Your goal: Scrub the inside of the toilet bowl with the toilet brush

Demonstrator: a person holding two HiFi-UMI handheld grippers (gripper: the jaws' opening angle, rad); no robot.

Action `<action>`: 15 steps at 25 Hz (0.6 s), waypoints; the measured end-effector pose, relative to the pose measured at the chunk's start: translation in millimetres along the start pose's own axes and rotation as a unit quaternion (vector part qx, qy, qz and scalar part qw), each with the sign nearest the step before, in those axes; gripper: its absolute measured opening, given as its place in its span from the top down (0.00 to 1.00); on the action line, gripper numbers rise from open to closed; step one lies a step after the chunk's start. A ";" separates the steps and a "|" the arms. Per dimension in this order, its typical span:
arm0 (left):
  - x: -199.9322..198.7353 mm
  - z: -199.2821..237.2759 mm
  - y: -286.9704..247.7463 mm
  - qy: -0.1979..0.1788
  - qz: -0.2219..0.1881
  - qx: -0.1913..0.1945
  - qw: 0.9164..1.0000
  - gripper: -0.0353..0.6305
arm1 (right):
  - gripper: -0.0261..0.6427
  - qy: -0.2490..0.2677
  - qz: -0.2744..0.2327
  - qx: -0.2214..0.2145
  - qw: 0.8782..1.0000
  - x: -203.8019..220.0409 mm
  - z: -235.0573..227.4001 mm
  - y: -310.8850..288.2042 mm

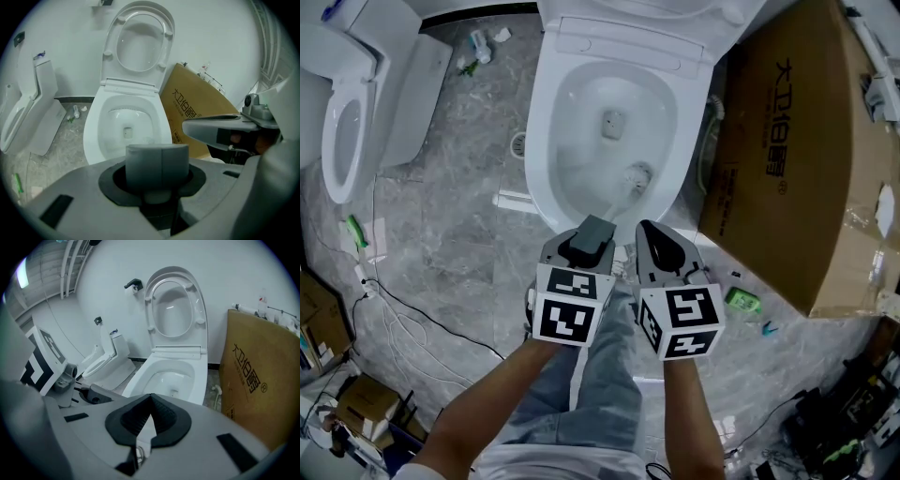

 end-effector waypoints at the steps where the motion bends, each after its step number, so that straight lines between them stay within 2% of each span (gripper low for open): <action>1: -3.0 -0.4 -3.4 -0.001 -0.003 0.001 1.000 0.71 | 0.96 0.000 0.000 0.000 1.000 -0.7 -1.5 -1.1; 15: -39.4 -1.0 -35.8 0.018 -0.036 -0.001 0.999 0.71 | 0.96 -0.003 0.006 0.001 1.000 -3.5 -16.4 -11.0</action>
Point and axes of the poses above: the fingertips, and each gripper's own axes: y backward along the fingers, z to its left, x out of its underside, the point moved 2 cm from there along y, backward along the fingers, and after that the axes turned 10 degrees about -z, right-handed, at the moved point
